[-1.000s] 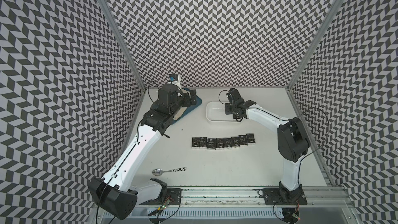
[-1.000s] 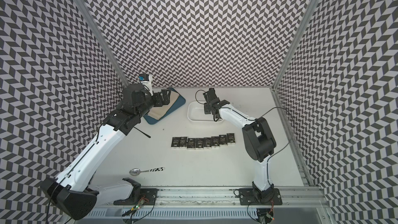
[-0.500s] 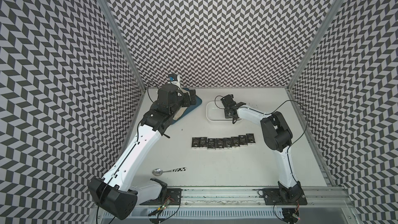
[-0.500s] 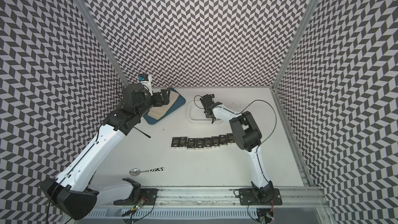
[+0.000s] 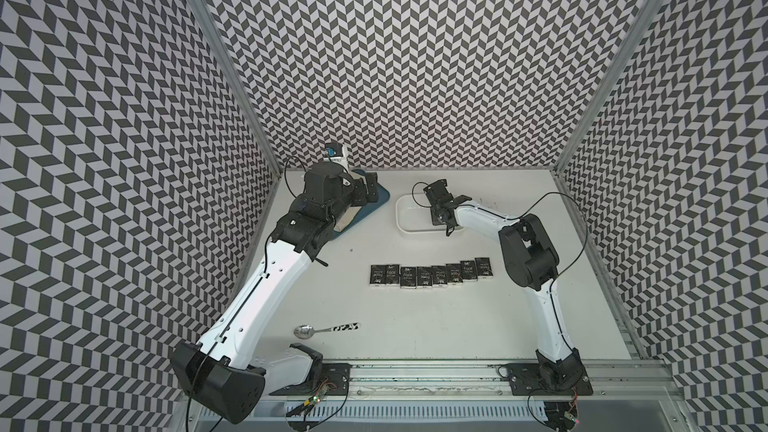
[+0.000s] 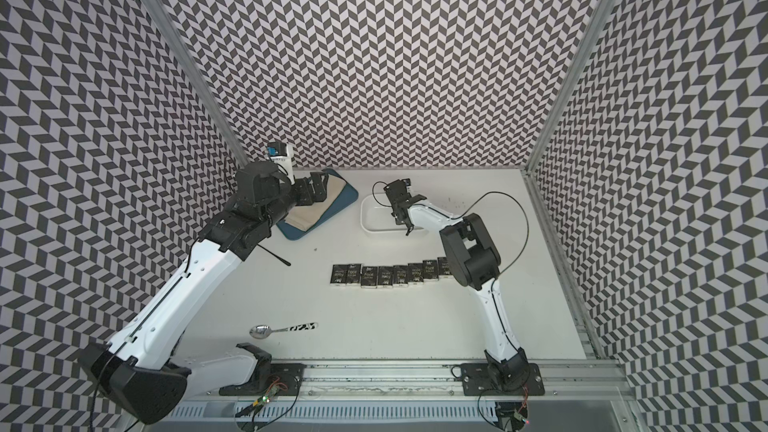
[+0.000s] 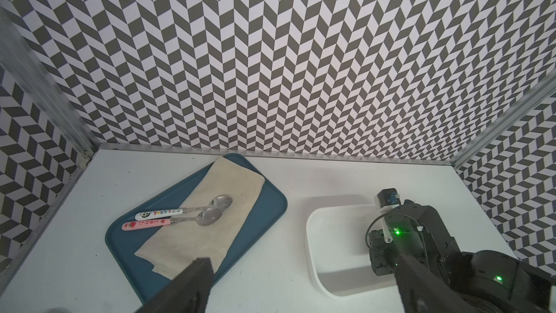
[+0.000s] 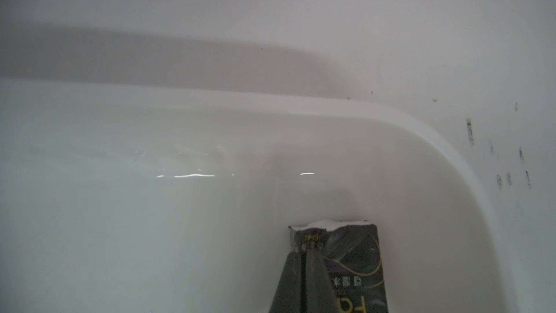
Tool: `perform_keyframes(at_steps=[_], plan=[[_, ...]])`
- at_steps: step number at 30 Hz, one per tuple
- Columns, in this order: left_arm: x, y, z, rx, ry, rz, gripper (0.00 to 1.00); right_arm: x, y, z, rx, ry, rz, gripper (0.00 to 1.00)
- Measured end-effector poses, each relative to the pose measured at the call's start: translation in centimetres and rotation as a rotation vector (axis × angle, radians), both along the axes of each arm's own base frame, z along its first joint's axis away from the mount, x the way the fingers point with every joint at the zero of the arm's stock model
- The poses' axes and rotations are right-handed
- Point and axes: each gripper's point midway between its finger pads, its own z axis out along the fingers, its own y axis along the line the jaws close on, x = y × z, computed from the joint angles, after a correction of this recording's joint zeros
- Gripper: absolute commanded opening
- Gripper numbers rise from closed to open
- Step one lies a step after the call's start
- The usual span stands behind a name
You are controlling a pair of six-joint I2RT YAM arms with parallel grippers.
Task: Take the pocket tissues out of the storage box
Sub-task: Pick up the pocket tissues from the storage box, then place the pocket tissues at the center of the board.
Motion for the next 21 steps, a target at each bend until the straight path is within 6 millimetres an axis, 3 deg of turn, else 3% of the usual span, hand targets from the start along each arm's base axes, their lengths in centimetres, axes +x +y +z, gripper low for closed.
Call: perform_keyframes(at_steps=[7, 10, 15, 18, 21], plan=[[0.0, 0.0, -0.1, 0.001, 0.003, 0.000, 0.99, -0.9, 0.5, 1.8, 0.061, -0.008, 0.035, 0.00], [0.0, 0.0, -0.1, 0.000, 0.002, 0.000, 0.99, -1.3, 0.9, 4.3, 0.111, -0.038, 0.054, 0.00], [0.0, 0.0, 0.0, 0.000, 0.001, 0.000, 0.99, -1.4, 1.4, 10.3, 0.233, -0.140, 0.082, 0.00], [0.0, 0.0, 0.0, -0.001, 0.002, -0.001, 0.99, -2.1, 0.3, 13.2, 0.286, -0.183, 0.079, 0.00], [0.0, -0.1, 0.0, -0.002, 0.003, -0.005, 0.99, -2.5, -2.6, 14.6, 0.301, -0.210, 0.040, 0.00]])
